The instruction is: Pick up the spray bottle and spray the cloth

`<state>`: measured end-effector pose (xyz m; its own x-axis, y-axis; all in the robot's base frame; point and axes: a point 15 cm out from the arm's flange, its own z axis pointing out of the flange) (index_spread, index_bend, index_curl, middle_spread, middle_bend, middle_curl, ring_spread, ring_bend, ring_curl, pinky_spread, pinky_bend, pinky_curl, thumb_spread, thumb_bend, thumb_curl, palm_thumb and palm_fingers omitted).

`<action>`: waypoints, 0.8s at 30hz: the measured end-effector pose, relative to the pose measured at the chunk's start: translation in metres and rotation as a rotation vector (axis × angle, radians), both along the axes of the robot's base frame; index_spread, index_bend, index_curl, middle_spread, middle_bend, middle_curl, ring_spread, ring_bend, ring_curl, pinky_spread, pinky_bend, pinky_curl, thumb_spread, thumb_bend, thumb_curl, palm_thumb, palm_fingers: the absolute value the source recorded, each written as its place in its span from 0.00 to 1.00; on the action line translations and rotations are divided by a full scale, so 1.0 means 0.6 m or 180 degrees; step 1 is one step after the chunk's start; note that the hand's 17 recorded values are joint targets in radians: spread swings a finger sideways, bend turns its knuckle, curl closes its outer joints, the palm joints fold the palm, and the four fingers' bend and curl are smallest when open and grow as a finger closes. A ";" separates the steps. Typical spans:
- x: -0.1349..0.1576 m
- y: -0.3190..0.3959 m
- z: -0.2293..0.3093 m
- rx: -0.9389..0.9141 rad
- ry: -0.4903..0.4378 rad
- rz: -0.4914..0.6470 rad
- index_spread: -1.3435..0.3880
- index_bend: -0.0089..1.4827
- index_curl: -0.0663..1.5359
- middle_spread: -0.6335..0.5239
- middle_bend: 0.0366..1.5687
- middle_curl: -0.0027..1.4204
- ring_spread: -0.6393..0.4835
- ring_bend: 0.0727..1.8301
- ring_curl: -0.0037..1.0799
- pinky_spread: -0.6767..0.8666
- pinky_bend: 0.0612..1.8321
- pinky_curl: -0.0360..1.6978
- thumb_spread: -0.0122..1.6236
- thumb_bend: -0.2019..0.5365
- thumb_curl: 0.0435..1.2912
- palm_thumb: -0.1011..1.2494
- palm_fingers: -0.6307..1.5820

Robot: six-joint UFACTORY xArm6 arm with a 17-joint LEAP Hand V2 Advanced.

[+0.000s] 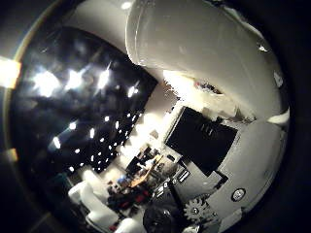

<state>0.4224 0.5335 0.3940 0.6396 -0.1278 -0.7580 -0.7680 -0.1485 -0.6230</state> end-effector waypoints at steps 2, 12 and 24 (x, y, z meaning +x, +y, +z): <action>-0.014 0.015 -0.017 0.0017 0.0073 0.0081 0.61 0.78 0.45 0.39 0.85 0.48 0.38 0.77 0.54 0.22 0.69 0.37 0.60 0.26 0.75 0.75 0.84; -0.018 0.035 -0.129 -0.0175 0.0156 0.0160 0.61 0.78 0.45 0.39 0.84 0.49 0.38 0.77 0.54 0.22 0.69 0.37 0.59 0.26 0.75 0.75 0.84; 0.022 0.016 -0.210 -0.0299 0.0302 0.0059 0.62 0.78 0.45 0.39 0.84 0.49 0.38 0.77 0.54 0.22 0.69 0.37 0.58 0.26 0.75 0.76 0.84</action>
<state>0.4359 0.5432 0.2679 0.5687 -0.1897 -0.8004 -0.8193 -0.2174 -0.5305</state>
